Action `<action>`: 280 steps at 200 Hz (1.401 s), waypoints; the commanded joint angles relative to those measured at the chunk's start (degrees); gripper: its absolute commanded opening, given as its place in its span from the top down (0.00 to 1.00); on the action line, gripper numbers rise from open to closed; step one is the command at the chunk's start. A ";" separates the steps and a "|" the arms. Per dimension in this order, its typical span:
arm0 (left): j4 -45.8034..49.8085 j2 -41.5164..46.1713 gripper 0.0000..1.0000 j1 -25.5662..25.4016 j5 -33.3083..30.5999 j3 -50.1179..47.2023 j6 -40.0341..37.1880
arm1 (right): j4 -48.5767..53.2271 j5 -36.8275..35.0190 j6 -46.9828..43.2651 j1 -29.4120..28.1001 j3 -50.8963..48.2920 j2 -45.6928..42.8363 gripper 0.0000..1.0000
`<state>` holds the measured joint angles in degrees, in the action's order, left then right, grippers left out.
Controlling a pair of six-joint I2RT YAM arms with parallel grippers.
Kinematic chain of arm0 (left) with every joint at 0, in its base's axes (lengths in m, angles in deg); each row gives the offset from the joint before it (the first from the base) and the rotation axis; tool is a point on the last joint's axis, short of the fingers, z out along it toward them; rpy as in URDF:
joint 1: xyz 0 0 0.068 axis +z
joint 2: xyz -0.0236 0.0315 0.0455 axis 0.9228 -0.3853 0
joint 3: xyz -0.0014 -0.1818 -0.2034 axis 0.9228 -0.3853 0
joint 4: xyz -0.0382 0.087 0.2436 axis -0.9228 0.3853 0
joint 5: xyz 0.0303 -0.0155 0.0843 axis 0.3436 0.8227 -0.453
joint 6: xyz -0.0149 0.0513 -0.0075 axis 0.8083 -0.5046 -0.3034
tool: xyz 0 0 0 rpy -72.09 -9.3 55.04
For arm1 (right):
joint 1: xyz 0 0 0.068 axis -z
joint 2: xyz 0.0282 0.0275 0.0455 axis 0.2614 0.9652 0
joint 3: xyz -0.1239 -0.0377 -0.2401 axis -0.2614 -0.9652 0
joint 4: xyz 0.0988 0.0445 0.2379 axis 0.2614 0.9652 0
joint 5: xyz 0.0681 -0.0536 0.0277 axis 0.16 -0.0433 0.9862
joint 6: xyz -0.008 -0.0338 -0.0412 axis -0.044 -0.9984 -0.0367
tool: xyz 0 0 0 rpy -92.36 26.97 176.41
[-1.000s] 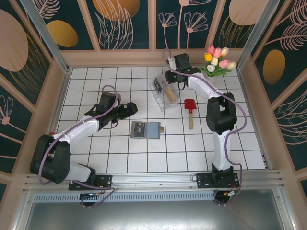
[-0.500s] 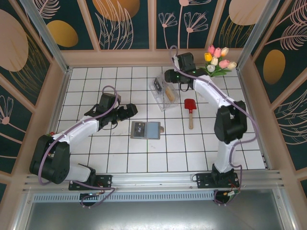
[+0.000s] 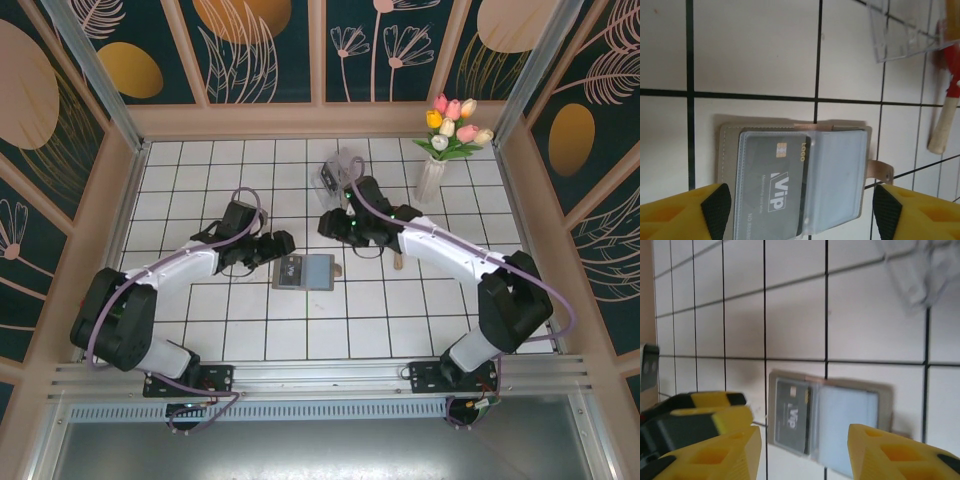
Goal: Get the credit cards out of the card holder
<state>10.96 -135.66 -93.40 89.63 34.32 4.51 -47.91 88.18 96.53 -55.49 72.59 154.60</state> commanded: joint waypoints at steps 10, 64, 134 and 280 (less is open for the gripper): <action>-0.62 -2.27 0.31 -1.09 0.30 -0.86 1.22 | -3.37 0.22 8.06 -3.54 -1.24 3.19 0.53; -1.54 -4.14 0.47 -1.27 -0.70 -1.82 5.16 | -2.52 -0.05 10.35 -5.96 -0.53 10.42 0.59; -1.68 -6.13 0.49 -1.35 1.55 -1.89 4.63 | -0.77 -0.88 8.70 -5.98 0.06 15.83 0.59; -4.13 -6.92 0.51 -1.30 7.11 -2.80 3.58 | -0.52 -0.82 6.75 -6.02 -0.27 17.98 0.61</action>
<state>8.01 -141.43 -94.47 95.27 32.09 8.99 -49.92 87.77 104.64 -61.28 72.50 171.74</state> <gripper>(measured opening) 0.491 0.396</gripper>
